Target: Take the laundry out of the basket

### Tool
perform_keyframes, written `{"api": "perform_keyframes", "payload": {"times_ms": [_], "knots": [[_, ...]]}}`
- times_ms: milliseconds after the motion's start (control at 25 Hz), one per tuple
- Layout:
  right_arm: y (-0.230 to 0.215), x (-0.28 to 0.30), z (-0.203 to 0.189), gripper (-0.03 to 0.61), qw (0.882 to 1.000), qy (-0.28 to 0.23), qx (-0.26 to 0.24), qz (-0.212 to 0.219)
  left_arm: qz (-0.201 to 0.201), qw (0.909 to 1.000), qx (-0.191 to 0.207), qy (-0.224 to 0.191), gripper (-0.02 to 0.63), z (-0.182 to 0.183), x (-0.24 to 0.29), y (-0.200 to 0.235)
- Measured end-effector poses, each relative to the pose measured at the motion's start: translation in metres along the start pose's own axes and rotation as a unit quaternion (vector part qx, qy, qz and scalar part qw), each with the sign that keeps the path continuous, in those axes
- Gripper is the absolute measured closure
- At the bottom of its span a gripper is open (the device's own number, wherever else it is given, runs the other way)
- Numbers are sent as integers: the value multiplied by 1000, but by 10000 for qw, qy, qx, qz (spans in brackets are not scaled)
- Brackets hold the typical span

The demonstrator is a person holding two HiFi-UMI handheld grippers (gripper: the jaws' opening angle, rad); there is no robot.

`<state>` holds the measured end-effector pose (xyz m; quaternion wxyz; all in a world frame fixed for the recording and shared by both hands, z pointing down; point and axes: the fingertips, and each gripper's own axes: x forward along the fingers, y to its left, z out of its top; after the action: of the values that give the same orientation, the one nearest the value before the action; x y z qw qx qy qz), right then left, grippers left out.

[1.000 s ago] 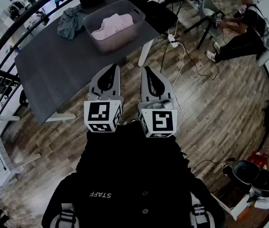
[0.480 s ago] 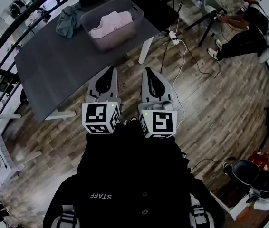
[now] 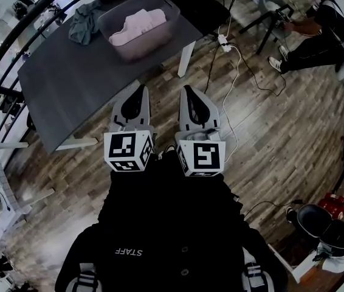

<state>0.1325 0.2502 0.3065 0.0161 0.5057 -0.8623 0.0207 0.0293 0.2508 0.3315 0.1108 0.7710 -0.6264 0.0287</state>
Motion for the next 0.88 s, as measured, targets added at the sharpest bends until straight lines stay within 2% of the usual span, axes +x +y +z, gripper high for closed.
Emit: {"api": "perform_keyframes", "payload": {"times_ms": [240,560,880], "knots": [[-7,8,-14,564,9999,122,99,64,125,9998,-29,147,614,-13,7,5],[-3,41,-26,564,9995,262,105,131,313,9994,-44,169,614,-14,26,33],[-16,127,-30,563,9993,369,-24,64,215,9996,-154,108,614,3,104,83]]}}
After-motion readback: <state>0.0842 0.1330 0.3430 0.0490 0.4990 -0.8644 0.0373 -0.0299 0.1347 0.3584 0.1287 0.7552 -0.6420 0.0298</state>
